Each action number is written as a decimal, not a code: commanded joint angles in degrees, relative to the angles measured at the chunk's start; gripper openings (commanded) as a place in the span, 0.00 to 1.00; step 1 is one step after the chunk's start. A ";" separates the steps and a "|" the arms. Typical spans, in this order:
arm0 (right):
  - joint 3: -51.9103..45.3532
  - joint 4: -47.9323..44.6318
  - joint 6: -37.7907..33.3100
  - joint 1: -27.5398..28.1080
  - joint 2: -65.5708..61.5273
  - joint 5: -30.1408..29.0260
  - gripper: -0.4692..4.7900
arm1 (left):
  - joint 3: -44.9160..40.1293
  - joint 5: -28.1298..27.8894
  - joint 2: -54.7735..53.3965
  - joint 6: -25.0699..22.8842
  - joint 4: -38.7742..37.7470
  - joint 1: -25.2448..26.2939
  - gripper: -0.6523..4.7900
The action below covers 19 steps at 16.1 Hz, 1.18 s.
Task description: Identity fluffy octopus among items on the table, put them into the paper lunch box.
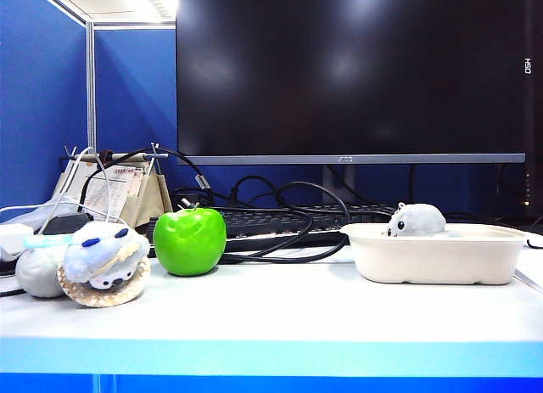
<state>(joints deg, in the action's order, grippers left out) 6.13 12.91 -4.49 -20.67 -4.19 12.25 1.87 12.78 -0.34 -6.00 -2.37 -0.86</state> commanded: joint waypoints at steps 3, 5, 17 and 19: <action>0.31 -1.07 0.00 -0.02 0.00 0.07 0.09 | -1.44 -8.15 0.15 1.99 3.30 2.84 0.11; 0.31 -1.07 0.00 -0.02 0.00 0.04 0.09 | -1.44 -12.98 0.15 1.97 3.30 2.84 0.11; 0.31 -1.07 0.00 -0.02 0.00 0.07 0.09 | -1.44 -10.54 0.15 1.97 3.13 2.82 0.11; 0.31 -1.07 0.00 -0.02 0.00 0.07 0.09 | -1.44 -10.54 0.15 1.97 3.13 2.82 0.11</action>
<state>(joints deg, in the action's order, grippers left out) 6.13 12.91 -4.49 -20.67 -4.19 12.25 0.40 1.98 -0.34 -4.21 0.19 1.93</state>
